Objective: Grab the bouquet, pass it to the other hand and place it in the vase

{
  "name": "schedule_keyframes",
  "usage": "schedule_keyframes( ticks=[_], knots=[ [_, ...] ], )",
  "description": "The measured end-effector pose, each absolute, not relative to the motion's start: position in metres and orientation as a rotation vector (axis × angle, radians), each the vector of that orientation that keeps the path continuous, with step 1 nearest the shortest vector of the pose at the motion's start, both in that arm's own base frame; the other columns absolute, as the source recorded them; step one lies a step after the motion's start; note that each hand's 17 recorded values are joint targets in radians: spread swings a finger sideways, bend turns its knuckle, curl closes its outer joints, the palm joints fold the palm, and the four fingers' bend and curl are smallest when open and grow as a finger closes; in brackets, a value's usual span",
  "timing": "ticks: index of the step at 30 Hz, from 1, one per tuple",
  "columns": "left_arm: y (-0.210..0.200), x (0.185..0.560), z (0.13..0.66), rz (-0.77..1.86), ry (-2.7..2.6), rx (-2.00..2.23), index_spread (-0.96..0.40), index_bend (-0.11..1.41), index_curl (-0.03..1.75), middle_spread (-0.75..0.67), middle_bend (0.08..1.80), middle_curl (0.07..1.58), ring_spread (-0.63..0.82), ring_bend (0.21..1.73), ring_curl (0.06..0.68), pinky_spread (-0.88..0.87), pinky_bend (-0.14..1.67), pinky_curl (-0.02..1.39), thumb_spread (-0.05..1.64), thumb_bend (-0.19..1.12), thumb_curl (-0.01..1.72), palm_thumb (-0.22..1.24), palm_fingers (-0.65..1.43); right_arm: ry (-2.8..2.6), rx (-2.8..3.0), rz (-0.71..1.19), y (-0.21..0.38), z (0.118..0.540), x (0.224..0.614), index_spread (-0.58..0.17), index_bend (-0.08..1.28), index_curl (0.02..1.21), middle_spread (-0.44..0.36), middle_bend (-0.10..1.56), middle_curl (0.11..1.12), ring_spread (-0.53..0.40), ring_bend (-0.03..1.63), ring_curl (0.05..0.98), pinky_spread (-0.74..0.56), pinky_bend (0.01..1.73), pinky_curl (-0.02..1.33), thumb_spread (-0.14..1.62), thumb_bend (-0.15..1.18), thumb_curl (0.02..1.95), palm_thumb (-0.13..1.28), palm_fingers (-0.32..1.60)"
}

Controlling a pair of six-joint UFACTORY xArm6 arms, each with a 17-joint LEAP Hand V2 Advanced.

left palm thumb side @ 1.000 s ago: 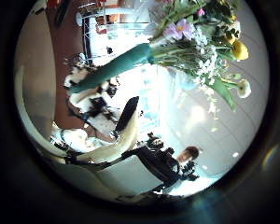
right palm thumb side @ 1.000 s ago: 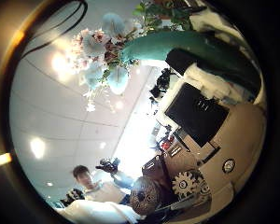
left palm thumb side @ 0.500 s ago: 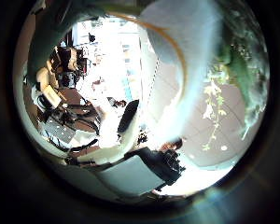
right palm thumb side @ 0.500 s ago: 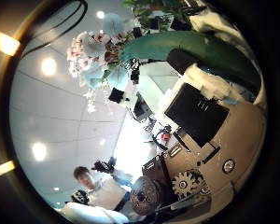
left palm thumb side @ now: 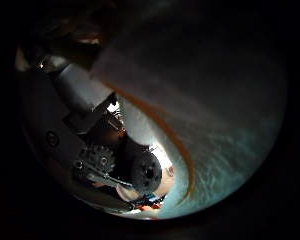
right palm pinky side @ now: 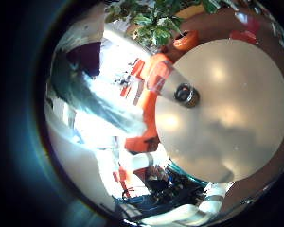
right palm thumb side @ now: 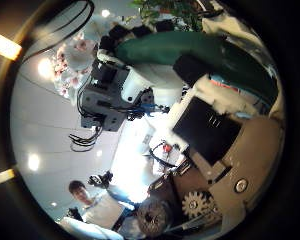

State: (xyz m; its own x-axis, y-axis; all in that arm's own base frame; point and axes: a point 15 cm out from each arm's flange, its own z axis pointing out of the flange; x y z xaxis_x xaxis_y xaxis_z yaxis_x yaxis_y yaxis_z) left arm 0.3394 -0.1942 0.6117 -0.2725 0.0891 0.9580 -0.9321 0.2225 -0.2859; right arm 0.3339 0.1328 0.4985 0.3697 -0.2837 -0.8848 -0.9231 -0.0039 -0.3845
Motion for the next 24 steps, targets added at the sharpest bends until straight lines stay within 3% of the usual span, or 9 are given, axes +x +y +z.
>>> schedule_keyframes(
  ticks=[4,13,24],
  knots=[
    [-0.186,0.339,0.623,1.321,-1.5,0.862,-0.52,0.85,0.75,-0.44,1.14,0.88,-0.39,1.49,0.52,-0.48,1.2,0.81,1.0,0.18,0.6,0.99,1.11,1.2,-1.45,0.765,0.119,0.469,0.333,-0.236,1.08,0.77,-0.15,1.26,0.73,-0.206,1.39,0.649,-0.29,1.17,0.84,0.91,-0.04,1.18,0.82,1.0],
    [-0.148,0.343,0.67,1.466,-1.652,0.931,-0.6,0.91,0.91,-0.46,1.22,0.92,-0.38,1.56,0.564,-0.53,1.24,0.96,1.03,0.17,0.69,1.03,1.04,1.26,-1.383,0.701,0.086,0.466,0.337,-0.366,0.55,0.63,-0.211,0.98,0.65,-0.277,1.3,0.571,-0.49,1.14,0.71,0.93,-0.03,0.92,0.81,0.6],
    [-0.094,0.362,0.679,1.605,-1.738,1.095,-0.65,0.88,1.04,-0.47,1.24,0.93,-0.38,1.58,0.578,-0.57,1.22,1.07,1.06,0.14,0.77,1.04,1.02,1.287,-1.387,0.678,0.079,0.463,0.335,-0.422,0.54,0.6,-0.222,0.8,0.59,-0.292,1.18,0.499,-0.34,0.97,0.63,0.92,-0.02,0.77,0.82,0.46]
  ],
)
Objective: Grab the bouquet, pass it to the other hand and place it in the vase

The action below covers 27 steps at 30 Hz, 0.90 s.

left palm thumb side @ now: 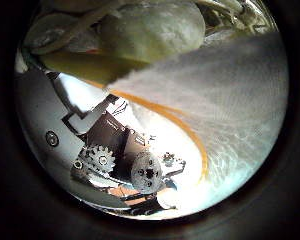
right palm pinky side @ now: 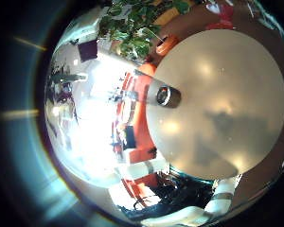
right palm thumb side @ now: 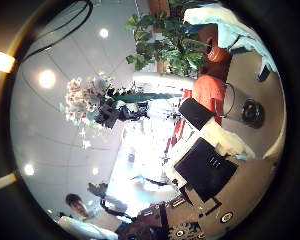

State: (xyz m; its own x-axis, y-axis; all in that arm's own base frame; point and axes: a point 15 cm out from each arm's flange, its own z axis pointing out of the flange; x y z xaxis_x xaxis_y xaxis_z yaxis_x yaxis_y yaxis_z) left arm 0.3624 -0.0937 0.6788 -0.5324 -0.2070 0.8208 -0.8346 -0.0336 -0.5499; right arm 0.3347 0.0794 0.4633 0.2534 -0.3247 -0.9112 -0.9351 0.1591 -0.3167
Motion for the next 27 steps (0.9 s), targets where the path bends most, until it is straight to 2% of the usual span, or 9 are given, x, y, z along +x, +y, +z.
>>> schedule_keyframes(
  ticks=[5,12,20,27],
  knots=[
    [-0.08,0.387,0.643,1.6,-1.692,1.189,-0.66,0.85,1.08,-0.47,1.25,0.93,-0.38,1.58,0.58,-0.58,1.2,1.11,1.07,0.13,0.8,1.04,1.02,1.287,-1.385,0.675,0.079,0.464,0.335,-0.419,0.54,0.6,-0.203,0.74,0.56,-0.277,1.14,0.482,-0.2,0.87,0.6,0.91,-0.03,0.73,0.83,0.35],
    [-0.081,0.404,0.616,1.567,-1.676,1.211,-0.68,0.82,1.13,-0.47,1.24,0.93,-0.38,1.58,0.583,-0.6,1.17,1.16,1.08,0.11,0.83,1.05,1.02,1.292,-1.387,0.657,0.081,0.464,0.331,-0.42,0.53,0.58,-0.186,0.72,0.54,-0.259,1.11,0.456,-0.01,0.78,0.56,0.91,-0.02,0.69,0.84,0.36],
    [-0.094,0.419,0.589,1.517,-1.617,1.205,-0.69,0.78,1.17,-0.47,1.23,0.93,-0.38,1.57,0.584,-0.62,1.14,1.19,1.09,0.09,0.86,1.05,1.04,1.299,-1.377,0.669,0.085,0.456,0.325,-0.42,0.51,0.56,-0.18,0.7,0.53,-0.256,1.09,0.437,0.1,0.72,0.52,0.9,-0.02,0.66,0.84,0.4],
    [-0.103,0.42,0.564,1.477,-1.588,1.211,-0.7,0.75,1.2,-0.47,1.22,0.93,-0.38,1.55,0.584,-0.63,1.11,1.22,1.09,0.07,0.88,1.06,1.05,1.296,-1.382,0.666,0.085,0.455,0.324,-0.415,0.5,0.55,-0.189,0.69,0.52,-0.257,1.06,0.424,0.15,0.68,0.49,0.9,-0.02,0.64,0.85,0.42]
  ],
)
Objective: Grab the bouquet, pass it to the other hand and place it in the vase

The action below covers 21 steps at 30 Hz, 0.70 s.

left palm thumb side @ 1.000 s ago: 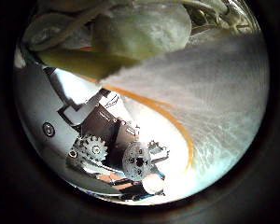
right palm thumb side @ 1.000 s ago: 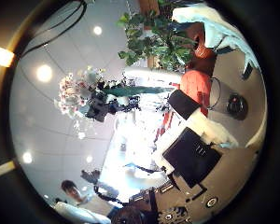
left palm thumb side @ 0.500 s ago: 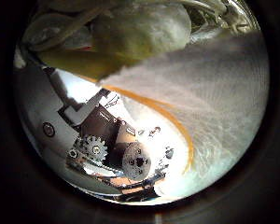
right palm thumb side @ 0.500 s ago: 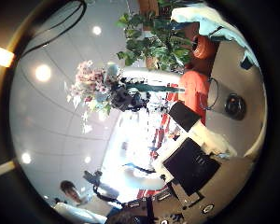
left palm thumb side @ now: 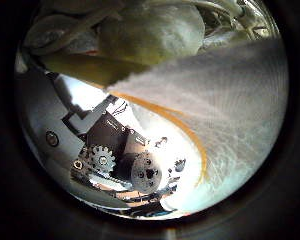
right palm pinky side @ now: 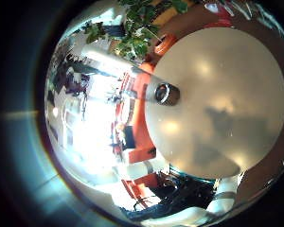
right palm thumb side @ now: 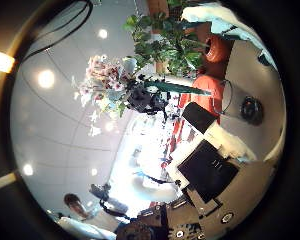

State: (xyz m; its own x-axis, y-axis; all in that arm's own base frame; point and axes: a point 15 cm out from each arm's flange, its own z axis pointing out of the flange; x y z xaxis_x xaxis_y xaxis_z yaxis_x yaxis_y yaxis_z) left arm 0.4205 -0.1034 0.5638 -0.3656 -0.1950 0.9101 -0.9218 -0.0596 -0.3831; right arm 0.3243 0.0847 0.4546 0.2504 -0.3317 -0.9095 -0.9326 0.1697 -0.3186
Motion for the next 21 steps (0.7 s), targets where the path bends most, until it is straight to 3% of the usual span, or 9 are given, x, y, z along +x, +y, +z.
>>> schedule_keyframes(
  ticks=[16,21],
  knots=[
    [-0.121,0.425,0.54,1.411,-1.548,1.193,-0.73,0.69,1.26,-0.48,1.2,0.94,-0.38,1.54,0.588,-0.66,1.07,1.26,1.1,0.03,0.9,1.06,1.04,1.296,-1.382,0.669,0.084,0.452,0.325,-0.409,0.49,0.55,-0.194,0.66,0.5,-0.261,1.02,0.404,0.19,0.65,0.44,0.9,-0.02,0.63,0.86,0.47],
    [-0.121,0.432,0.527,1.386,-1.526,1.188,-0.73,0.62,1.27,-0.49,1.17,0.95,-0.38,1.53,0.582,-0.67,1.05,1.25,1.01,-0.07,0.82,0.9,0.98,1.296,-1.38,0.672,0.083,0.451,0.326,-0.41,0.49,0.54,-0.211,0.66,0.5,-0.262,1.01,0.399,0.19,0.64,0.42,0.9,-0.02,0.63,0.86,0.48]
  ],
)
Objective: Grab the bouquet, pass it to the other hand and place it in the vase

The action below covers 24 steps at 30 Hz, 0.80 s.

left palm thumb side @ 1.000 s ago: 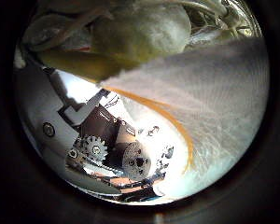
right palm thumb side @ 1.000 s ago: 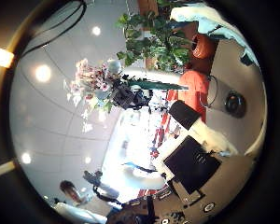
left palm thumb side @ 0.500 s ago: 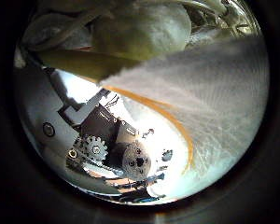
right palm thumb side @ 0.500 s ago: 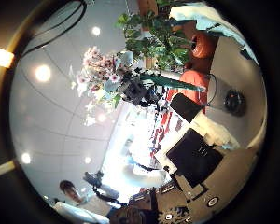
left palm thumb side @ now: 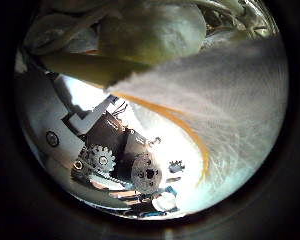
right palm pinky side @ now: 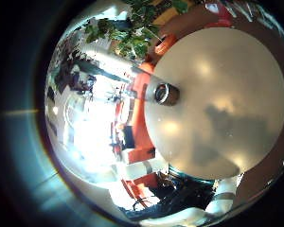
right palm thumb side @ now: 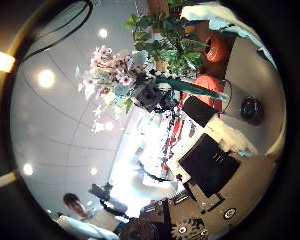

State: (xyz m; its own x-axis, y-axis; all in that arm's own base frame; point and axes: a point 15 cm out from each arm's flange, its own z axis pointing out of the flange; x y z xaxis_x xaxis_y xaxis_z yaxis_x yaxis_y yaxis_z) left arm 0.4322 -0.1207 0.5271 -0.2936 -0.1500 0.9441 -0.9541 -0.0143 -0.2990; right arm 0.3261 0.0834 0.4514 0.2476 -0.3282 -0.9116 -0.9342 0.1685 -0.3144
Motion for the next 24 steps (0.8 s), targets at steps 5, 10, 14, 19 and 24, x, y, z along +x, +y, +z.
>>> schedule_keyframes(
  ticks=[5,10,14,19,24],
  knots=[
    [-0.13,0.424,0.51,1.332,-1.543,1.128,-0.61,0.42,1.19,-0.33,0.97,0.91,-0.21,1.18,0.558,-0.42,0.43,1.16,0.95,-0.17,0.61,0.37,-0.31,1.296,-1.385,0.675,0.084,0.45,0.325,-0.413,0.49,0.55,-0.233,0.65,0.5,-0.263,1.0,0.394,0.19,0.64,0.41,0.9,-0.02,0.63,0.86,0.49],
    [-0.13,0.395,0.485,1.169,-1.555,1.011,-0.3,0.04,0.93,0.25,0.36,0.6,0.32,0.81,0.293,0.07,0.21,0.99,0.86,-0.09,0.47,0.06,-0.47,1.293,-1.391,0.673,0.084,0.45,0.324,-0.414,0.48,0.55,-0.233,0.66,0.5,-0.264,0.99,0.388,0.2,0.63,0.39,0.9,-0.02,0.63,0.86,0.51],
    [-0.095,0.407,0.469,1.214,-1.523,1.106,-0.14,0.02,0.73,0.47,0.24,0.48,0.51,0.69,0.226,0.39,0.14,0.82,0.83,-0.05,0.43,0.01,-0.36,1.289,-1.392,0.675,0.084,0.449,0.325,-0.419,0.5,0.55,-0.226,0.66,0.5,-0.272,0.99,0.387,0.2,0.62,0.37,0.9,-0.02,0.63,0.86,0.53],
    [-0.056,0.406,0.442,1.194,-1.507,1.236,-0.04,0.05,0.53,0.57,0.18,0.41,0.62,0.61,0.191,0.6,0.14,0.64,0.81,-0.04,0.39,-0.01,-0.3,1.278,-1.399,0.675,0.084,0.448,0.324,-0.422,0.5,0.56,-0.223,0.66,0.51,-0.275,0.99,0.385,0.2,0.61,0.35,0.9,-0.02,0.63,0.86,0.55],
    [-0.021,0.398,0.442,1.24,-1.477,1.321,-0.01,0.07,0.42,0.6,0.17,0.37,0.65,0.56,0.177,0.66,0.15,0.54,0.8,-0.04,0.38,0.0,-0.26,1.26,-1.403,0.677,0.081,0.442,0.329,-0.427,0.51,0.56,-0.224,0.67,0.51,-0.288,0.99,0.384,0.19,0.61,0.33,0.9,-0.02,0.63,0.86,0.57]
  ],
)
